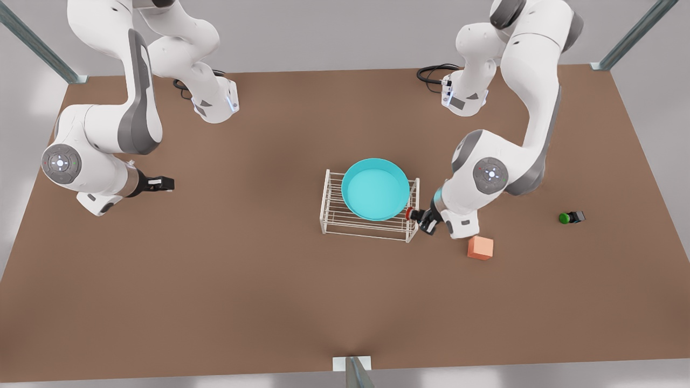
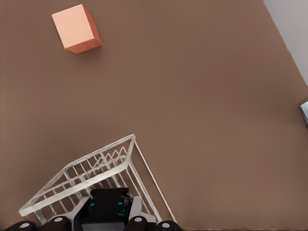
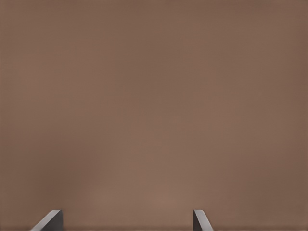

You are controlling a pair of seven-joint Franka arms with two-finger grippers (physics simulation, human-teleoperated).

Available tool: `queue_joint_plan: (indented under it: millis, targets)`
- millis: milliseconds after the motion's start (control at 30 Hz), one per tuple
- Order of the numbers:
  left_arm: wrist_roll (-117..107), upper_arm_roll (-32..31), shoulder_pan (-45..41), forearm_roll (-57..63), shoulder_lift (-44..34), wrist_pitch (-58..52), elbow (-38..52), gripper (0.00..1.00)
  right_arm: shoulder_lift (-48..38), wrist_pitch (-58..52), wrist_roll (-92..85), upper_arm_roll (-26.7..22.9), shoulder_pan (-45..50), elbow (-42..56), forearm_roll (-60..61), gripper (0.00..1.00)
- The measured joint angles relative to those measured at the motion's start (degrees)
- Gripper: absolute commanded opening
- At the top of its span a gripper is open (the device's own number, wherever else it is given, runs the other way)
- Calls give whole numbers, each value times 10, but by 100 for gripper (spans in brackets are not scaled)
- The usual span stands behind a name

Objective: Place the plate on the shelf with right arm and place the red button switch in the plate with left arm

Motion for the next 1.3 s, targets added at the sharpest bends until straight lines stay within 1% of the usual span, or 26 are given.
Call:
queue_joint_plan:
  millis: [100, 267, 300, 333, 567, 600, 633, 667, 700, 733, 800, 833, 867, 933, 967, 1000, 1033, 1067, 1133, 1300]
  targets:
    - [-41, 0, -53, 23, 3, -2, -17, 47, 0, 0, 0, 0, 0, 1, 0, 100]
    - [-96, 1, -103, 67, 10, -4, -70, 47, 0, 0, 0, -1, -1, 4, 0, 100]
    - [-106, 1, -108, 77, 13, -5, -76, 48, 0, 0, 0, -1, -1, 4, 0, 100]
    - [-114, 1, -111, 85, 15, -5, -79, 100, 0, 0, 0, -1, -1, 4, 0, 100]
    - [-163, 1, -114, 106, 10, -8, -75, 100, 1, 0, -1, -1, -1, 4, 0, 100]
    - [-167, 2, -113, 107, 4, -18, -65, 100, 0, 0, -1, -1, -1, 4, 0, 100]
    - [-165, 2, -104, 105, -12, -42, -37, 100, 1, 0, -1, -1, -1, 4, 0, 100]
    - [-158, 2, -78, 94, -42, -69, -15, 100, 3, 0, -1, 0, -1, 4, 0, 100]
    - [-140, 2, -28, 73, -75, -98, -3, 100, 4, 0, -1, 0, -1, 4, 0, 100]
    - [-107, 3, 40, 53, -96, -130, 10, 100, 4, 0, -1, 0, 0, 4, 0, 100]
    - [-23, 9, 155, 31, -107, -181, 24, 100, 4, 0, -1, 0, 1, 4, 0, 100]
    - [19, 10, 187, 26, -105, -192, 27, 100, 4, 0, -1, 0, 1, 4, 0, 100]
    - [58, 11, 200, 24, -103, -200, 28, 100, 4, 0, -1, 0, 1, 4, 0, 100]
    - [130, 18, 198, 23, -100, -212, 32, 100, 4, 0, -1, 0, 0, 4, 0, 100]
    - [168, 101, 127, 17, -96, -218, 41, 100, 4, 0, -1, 0, 0, 4, 0, 100]
    - [205, 169, 67, -2, -102, -222, 38, 100, 4, 0, -1, 0, 0, 4, 0, 100]
    - [240, 203, 36, -19, -140, -213, -16, 100, 4, 0, -1, 0, 0, 4, 0, 100]
    - [274, 221, 18, -31, -158, -204, -39, 100, 4, 0, -1, 0, 0, 4, 0, 100]
    - [335, 234, 1, -46, -158, -190, -27, 100, 4, 0, -1, 0, -1, 4, 0, 100]
    - [463, 241, 6, -62, -148, -171, -15, 100, 4, 0, -1, 0, -1, 4, 0, 100]
